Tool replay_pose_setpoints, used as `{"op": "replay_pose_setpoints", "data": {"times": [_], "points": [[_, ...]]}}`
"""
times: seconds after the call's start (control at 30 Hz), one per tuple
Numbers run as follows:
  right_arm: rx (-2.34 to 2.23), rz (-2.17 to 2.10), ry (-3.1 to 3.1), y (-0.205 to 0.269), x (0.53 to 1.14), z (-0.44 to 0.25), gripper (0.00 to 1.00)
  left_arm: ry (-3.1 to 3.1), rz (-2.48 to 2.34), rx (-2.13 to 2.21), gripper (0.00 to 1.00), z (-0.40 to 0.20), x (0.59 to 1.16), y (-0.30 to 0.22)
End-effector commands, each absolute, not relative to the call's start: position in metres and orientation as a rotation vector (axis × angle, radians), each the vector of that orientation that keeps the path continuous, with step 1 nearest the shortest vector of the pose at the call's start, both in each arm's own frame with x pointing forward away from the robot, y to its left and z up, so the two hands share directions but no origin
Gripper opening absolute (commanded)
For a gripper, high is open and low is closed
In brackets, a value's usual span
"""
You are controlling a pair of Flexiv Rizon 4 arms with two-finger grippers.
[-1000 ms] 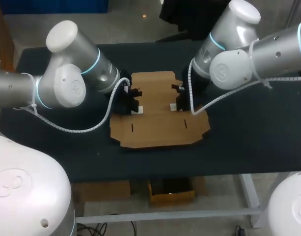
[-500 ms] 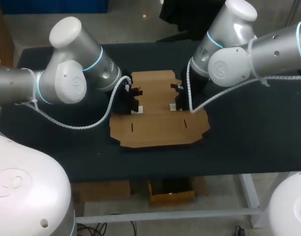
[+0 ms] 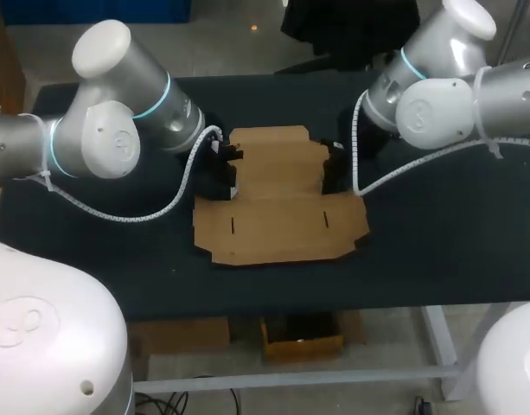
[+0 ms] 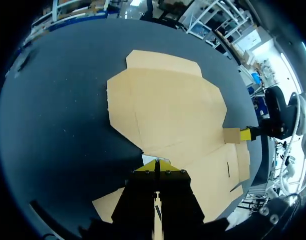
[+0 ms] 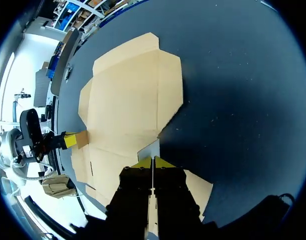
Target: Assemble the packaging by folding the flat box into shape, placing the metal phone stand inside, and closing the box properly
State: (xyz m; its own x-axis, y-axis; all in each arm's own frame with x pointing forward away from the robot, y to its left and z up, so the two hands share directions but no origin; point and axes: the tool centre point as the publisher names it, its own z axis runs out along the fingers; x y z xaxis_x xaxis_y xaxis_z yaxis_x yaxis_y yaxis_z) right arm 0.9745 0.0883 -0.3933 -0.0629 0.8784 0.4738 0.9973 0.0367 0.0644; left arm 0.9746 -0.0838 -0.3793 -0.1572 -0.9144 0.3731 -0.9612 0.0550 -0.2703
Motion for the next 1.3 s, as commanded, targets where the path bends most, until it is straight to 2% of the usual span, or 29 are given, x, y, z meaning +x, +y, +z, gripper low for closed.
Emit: {"op": "replay_pose_setpoints", "data": {"times": [0.03, 0.4, 0.73, 1.3], "points": [[-1.871, -0.576, -1.981, 0.075, 0.973, -0.388, 0.00, -2.203, 0.697, 1.991, 0.00, -0.366, 0.968, -0.074], [-1.840, -0.558, -1.959, 0.049, 0.972, -0.378, 0.00, -2.200, 0.687, 2.031, 0.00, -0.348, 0.961, -0.054], [-1.838, -0.601, -1.981, 0.008, 0.950, -0.348, 0.00, -2.174, 0.702, 2.066, 0.00, -0.325, 0.947, -0.029], [-1.801, -0.537, -1.979, -0.029, 0.916, -0.327, 0.00, -2.142, 0.652, 2.067, 0.00, -0.296, 0.914, -0.010]]}}
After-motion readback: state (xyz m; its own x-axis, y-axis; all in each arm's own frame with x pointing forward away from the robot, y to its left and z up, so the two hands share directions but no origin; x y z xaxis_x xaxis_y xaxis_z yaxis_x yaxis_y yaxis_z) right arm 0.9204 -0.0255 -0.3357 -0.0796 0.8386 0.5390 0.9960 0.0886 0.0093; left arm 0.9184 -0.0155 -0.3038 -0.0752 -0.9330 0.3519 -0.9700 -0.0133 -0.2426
